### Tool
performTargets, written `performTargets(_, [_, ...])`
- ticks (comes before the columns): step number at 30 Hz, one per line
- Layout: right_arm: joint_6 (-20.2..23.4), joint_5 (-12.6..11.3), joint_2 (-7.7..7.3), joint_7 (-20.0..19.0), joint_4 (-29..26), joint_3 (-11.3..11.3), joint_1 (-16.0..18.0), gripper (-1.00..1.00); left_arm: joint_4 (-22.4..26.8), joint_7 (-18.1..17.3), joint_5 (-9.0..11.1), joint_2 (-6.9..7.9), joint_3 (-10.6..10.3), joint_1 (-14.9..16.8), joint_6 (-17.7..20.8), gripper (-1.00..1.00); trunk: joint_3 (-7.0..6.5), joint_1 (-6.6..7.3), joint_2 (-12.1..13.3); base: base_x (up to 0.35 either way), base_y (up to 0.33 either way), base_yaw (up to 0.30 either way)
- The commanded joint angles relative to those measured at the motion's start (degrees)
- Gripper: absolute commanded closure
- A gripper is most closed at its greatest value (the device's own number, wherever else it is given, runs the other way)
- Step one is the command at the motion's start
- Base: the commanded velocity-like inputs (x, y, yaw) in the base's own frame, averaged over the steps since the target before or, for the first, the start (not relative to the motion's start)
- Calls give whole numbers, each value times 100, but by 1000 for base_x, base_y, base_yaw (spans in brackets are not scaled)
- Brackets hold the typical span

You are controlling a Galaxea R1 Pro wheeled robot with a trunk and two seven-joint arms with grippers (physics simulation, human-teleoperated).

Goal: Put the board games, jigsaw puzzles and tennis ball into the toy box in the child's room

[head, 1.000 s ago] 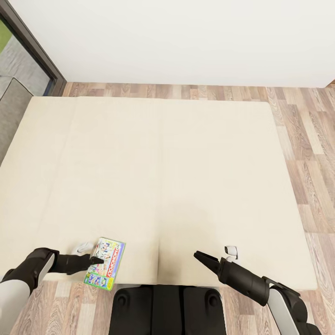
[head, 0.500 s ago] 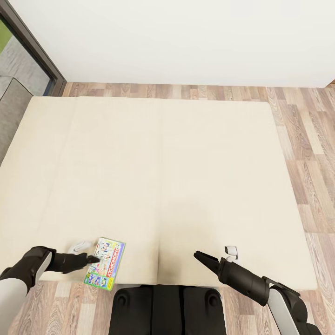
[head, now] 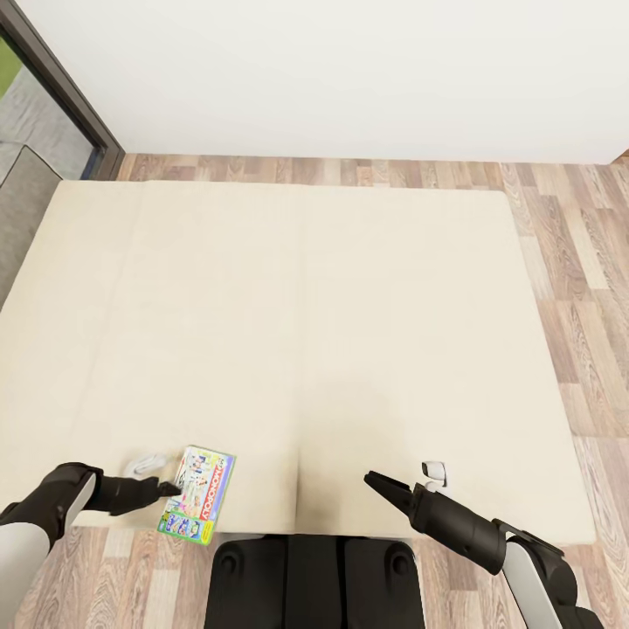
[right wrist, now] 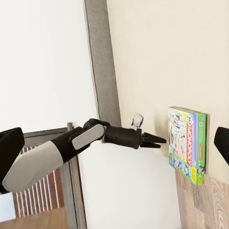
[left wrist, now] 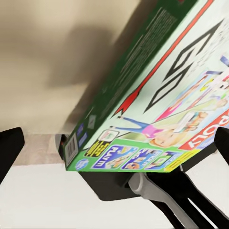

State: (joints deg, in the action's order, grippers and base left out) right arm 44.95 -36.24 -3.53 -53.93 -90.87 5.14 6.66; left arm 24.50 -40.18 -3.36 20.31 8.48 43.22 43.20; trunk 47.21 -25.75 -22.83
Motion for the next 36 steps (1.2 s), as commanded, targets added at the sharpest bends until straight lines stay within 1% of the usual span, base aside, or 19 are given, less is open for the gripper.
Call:
performTargets(1, [32, -17, -1, -4, -1, 3, 2, -100, 4, 86, -28, -6, 40, 2, 42, -100, 12, -3, -9, 0, 0, 0])
performTargets(5, [32, -17, -5, -4, -1, 4, 2, -100, 3, 253, -14, -9, 42, 1, 40, -100, 42, -3, -9, 0, 0, 0])
performTargets(11, [32, -23, -9, -4, -1, 4, 2, -100, 3, 307, -8, -16, 43, 2, 39, -100, 96, -3, -9, 0, 0, 0])
performTargets(17, [32, -24, -7, -5, -1, 4, 2, -100, 3, 314, -9, -23, 40, 2, 32, -100, 138, -3, -9, 0, 0, 0])
performTargets(30, [32, -24, -2, -12, -1, 4, 2, -100, 3, 262, -7, -35, 32, 2, -20, -100, 148, -3, -9, 0, 0, 0])
performTargets(36, [32, -24, 1, -10, -1, 4, 2, -100, -5, 258, -22, -95, 24, 2, -44, -100, 149, -3, -9, 0, 0, 0])
